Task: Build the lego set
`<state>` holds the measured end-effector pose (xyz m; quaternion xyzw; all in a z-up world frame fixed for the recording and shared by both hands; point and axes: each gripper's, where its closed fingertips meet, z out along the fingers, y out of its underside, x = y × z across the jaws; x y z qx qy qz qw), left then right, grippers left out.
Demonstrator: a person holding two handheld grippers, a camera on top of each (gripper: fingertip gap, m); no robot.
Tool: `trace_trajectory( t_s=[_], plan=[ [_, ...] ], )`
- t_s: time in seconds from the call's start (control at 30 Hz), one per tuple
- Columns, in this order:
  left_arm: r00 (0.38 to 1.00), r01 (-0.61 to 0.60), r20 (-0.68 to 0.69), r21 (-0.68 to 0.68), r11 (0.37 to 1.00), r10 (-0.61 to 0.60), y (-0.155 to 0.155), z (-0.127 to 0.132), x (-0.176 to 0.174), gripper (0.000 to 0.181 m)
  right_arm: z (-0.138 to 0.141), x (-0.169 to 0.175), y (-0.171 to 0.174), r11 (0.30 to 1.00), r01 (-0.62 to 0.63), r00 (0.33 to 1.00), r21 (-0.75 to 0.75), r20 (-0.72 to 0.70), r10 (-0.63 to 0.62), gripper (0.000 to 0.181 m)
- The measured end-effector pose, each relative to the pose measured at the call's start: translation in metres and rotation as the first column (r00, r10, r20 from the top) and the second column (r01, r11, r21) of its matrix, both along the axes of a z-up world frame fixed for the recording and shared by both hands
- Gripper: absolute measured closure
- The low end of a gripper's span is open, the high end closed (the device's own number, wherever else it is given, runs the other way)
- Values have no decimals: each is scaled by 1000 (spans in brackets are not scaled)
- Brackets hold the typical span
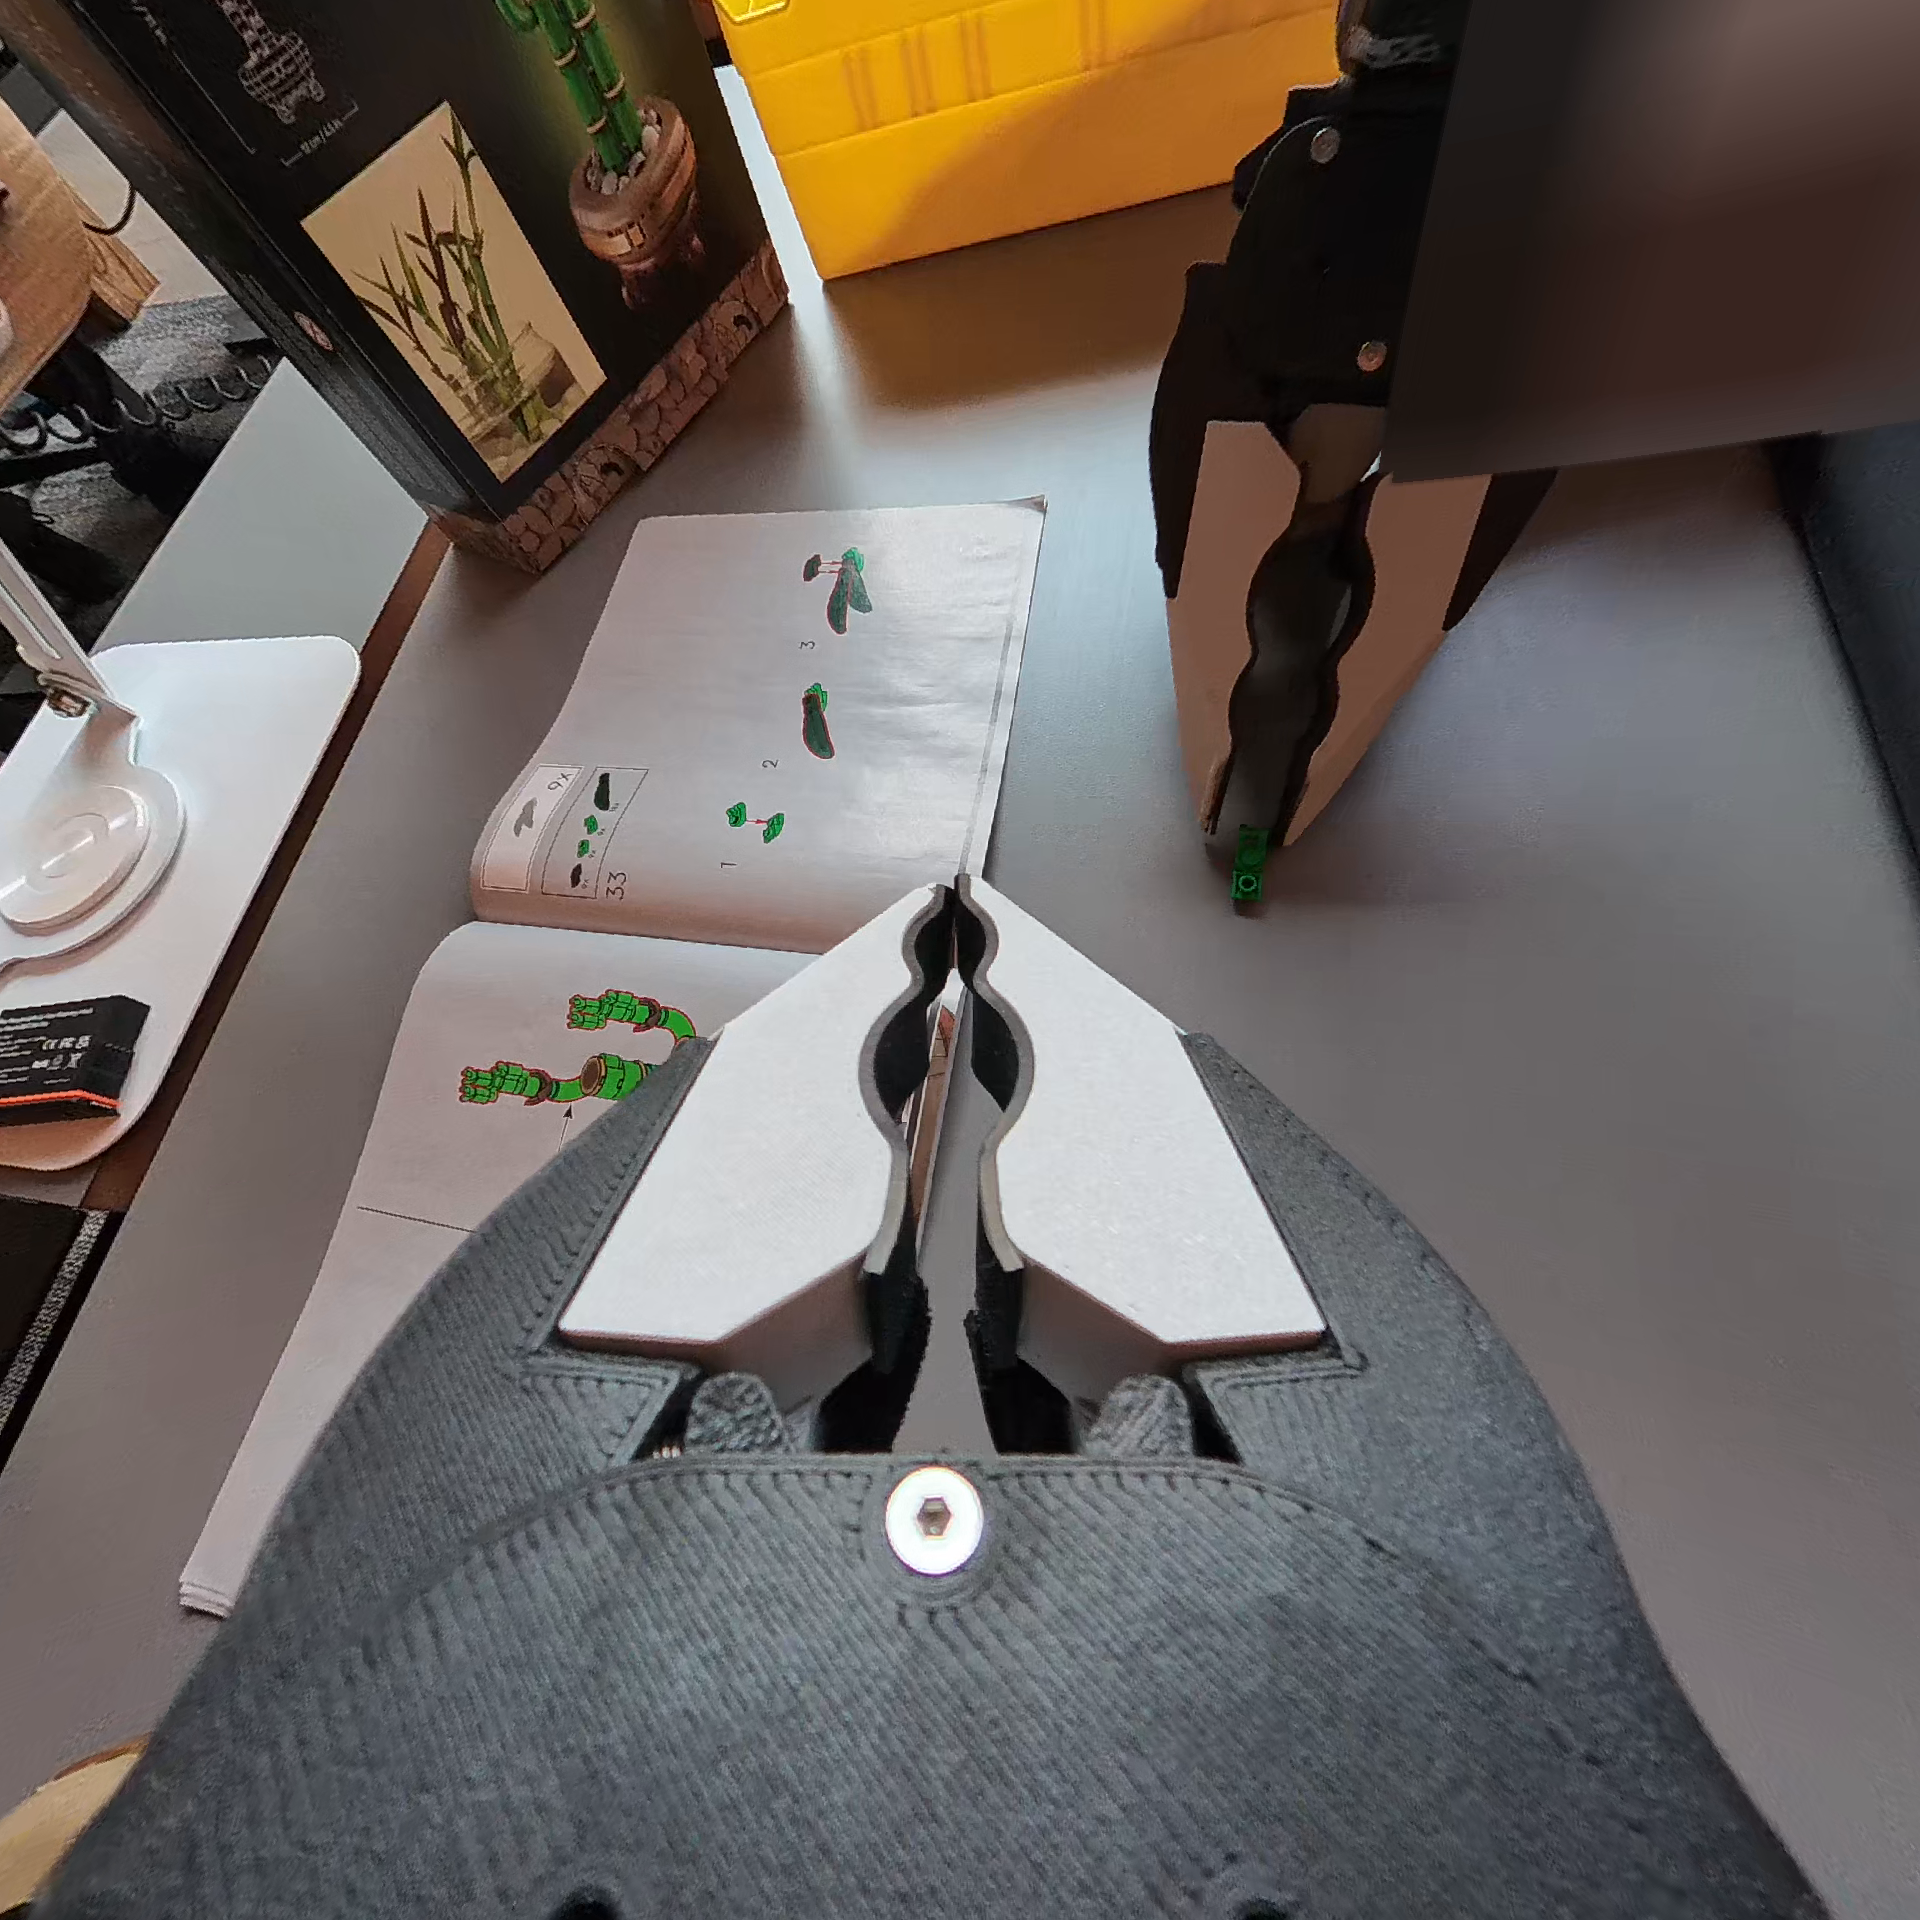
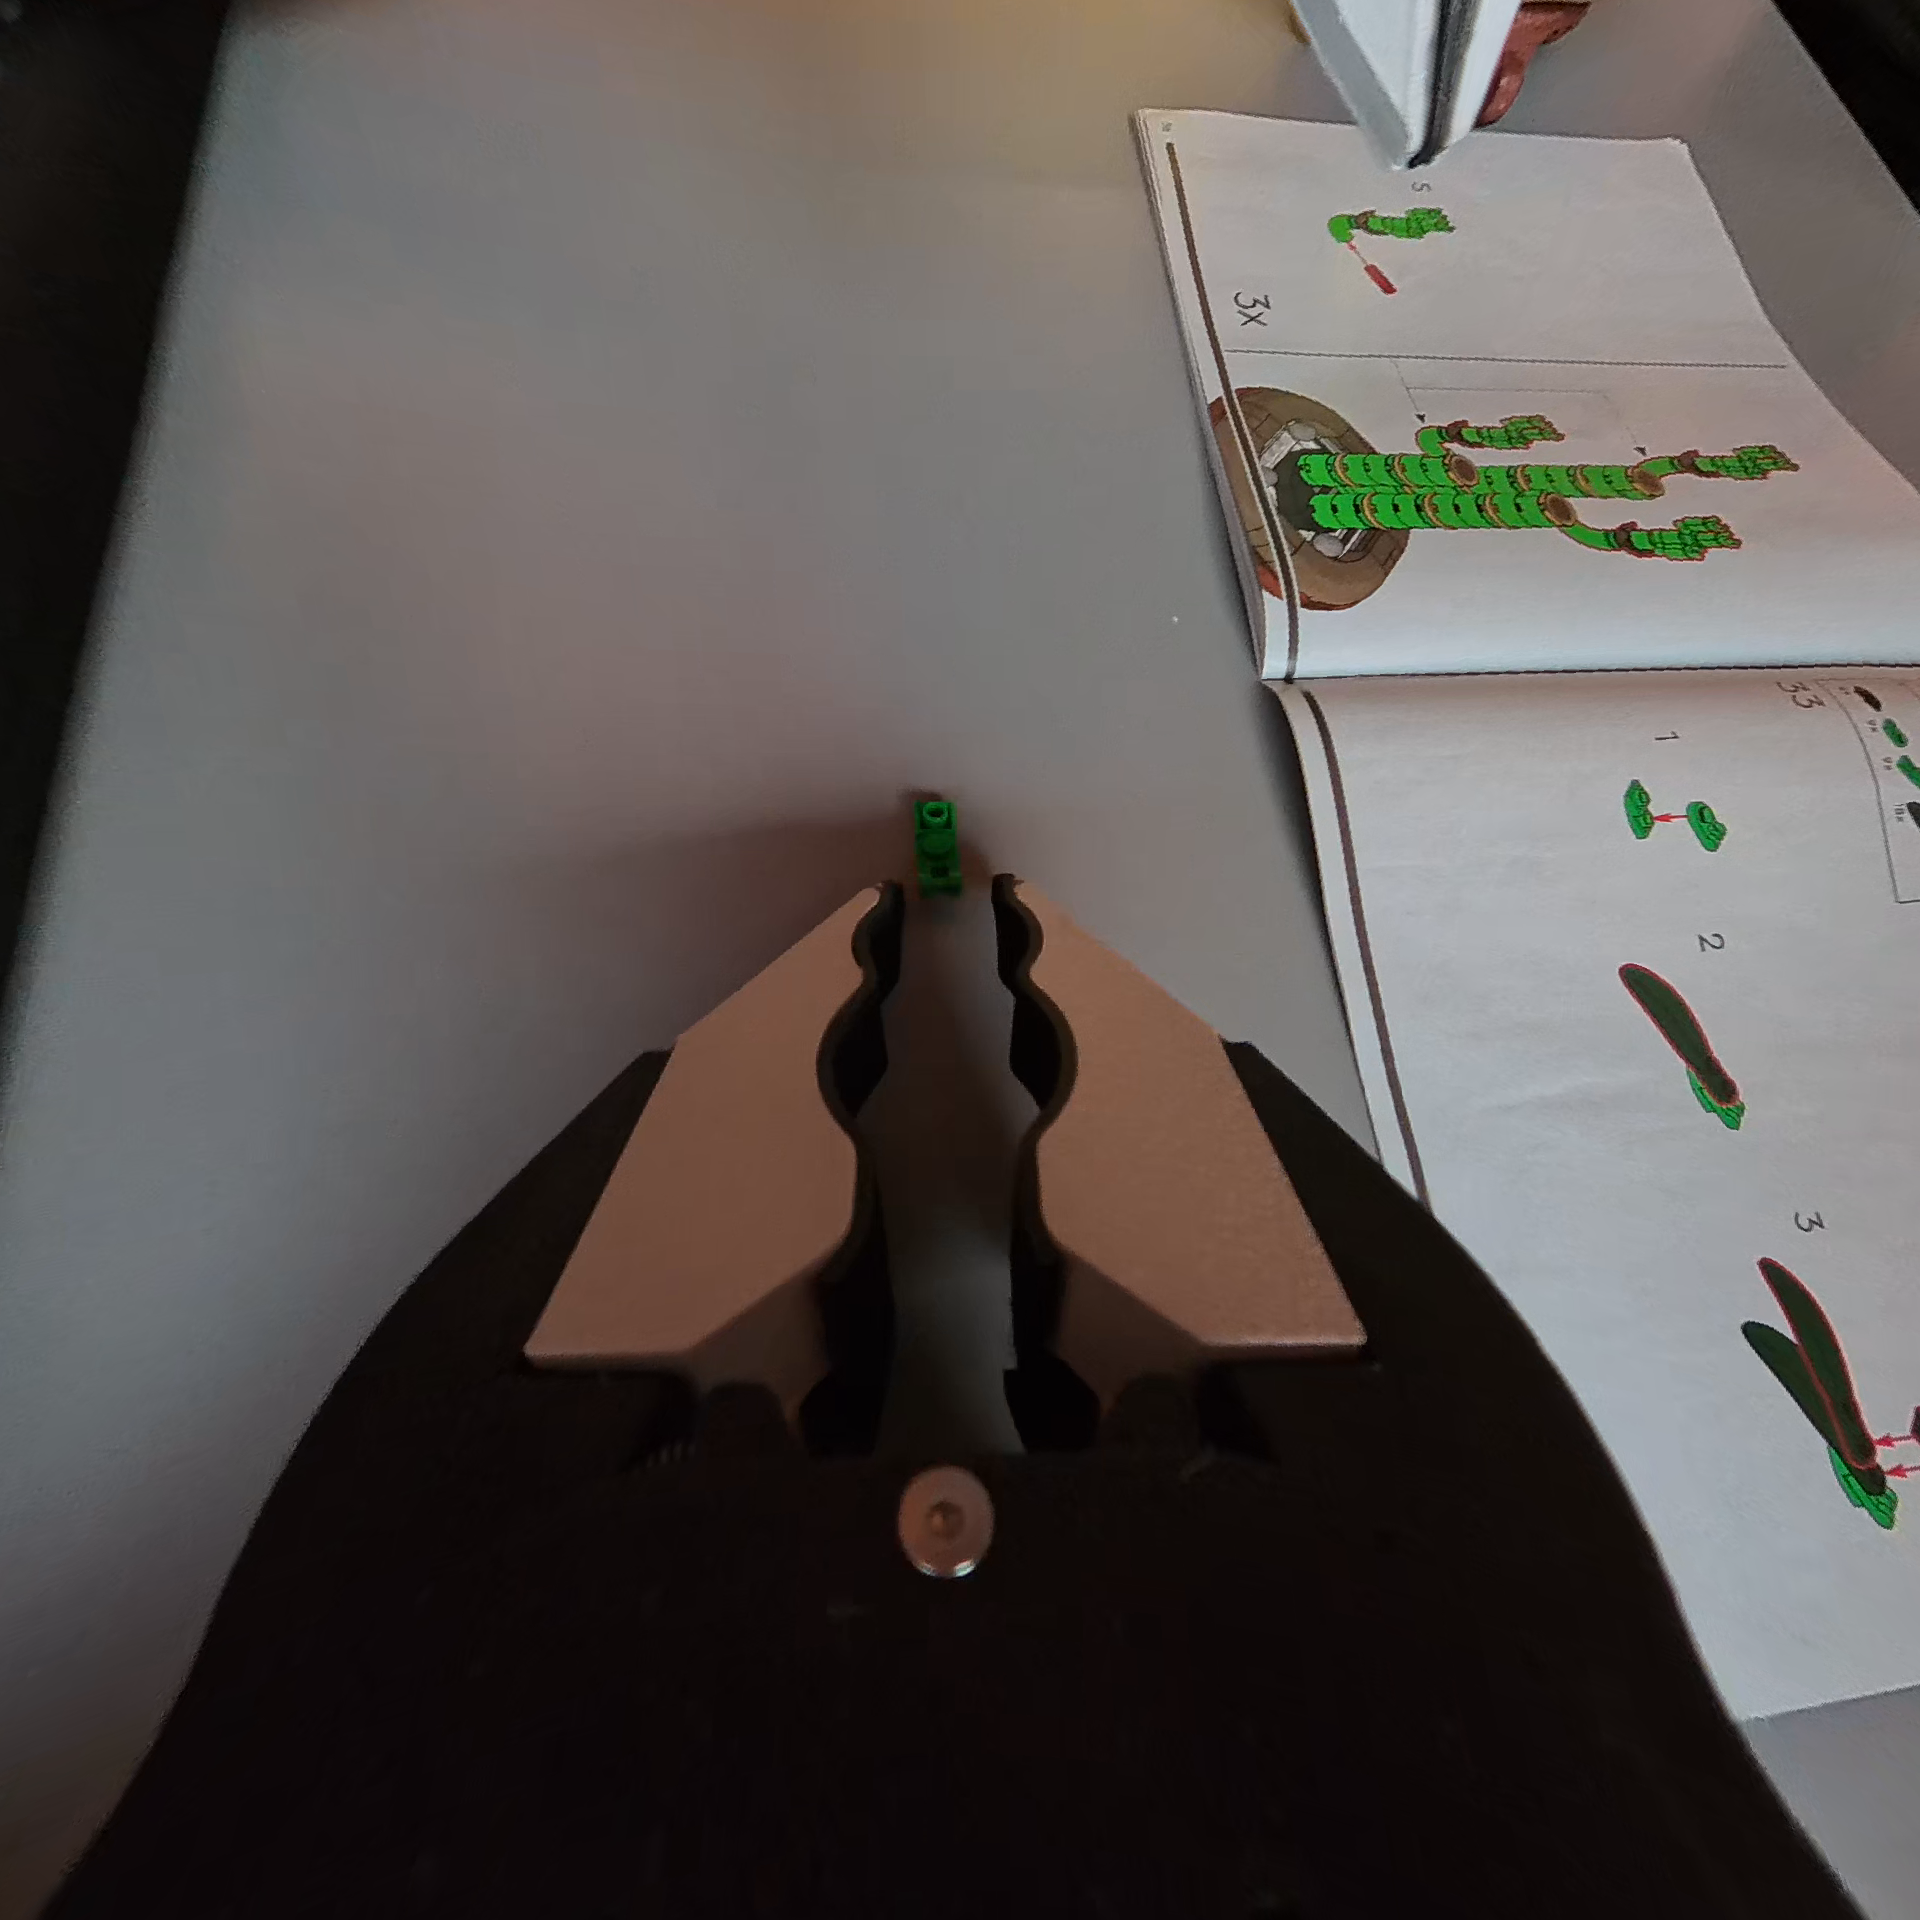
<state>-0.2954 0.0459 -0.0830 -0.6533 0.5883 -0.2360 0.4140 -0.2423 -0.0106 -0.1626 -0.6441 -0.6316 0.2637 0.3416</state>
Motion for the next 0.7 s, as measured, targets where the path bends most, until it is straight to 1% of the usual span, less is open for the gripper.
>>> trace_trajectory(
  t_s=[0.17,0.23,0.3,0.4,0.5,0.57,0.63,0.7],
  plan=[
    [1000,-3,15,11,1000,3,0,6,-1,181,0,5,2,998,-6,1000,60,7,6,161],
    [999,0,35,18,1000,0,-1,12,0,181,3,9,6,994,-6,1000,109,1,6,158],
    [998,7,70,28,1000,-9,-3,22,3,181,11,11,10,989,1,999,145,-34,4,156],
    [984,12,180,20,1000,-16,-7,48,13,181,33,13,13,980,19,991,196,-133,7,153],
    [947,36,321,-26,999,-26,-15,81,27,181,52,18,21,965,68,972,254,-235,-7,153],
    [925,59,377,-40,997,-40,-25,101,33,176,58,29,37,940,152,956,304,-287,-62,155],
    [911,31,412,-29,999,-16,-29,122,32,167,56,44,55,913,239,940,329,-313,-133,158],
    [894,-53,444,-9,999,51,-29,147,21,160,56,59,71,886,316,923,339,-326,-204,159]
  ],
)
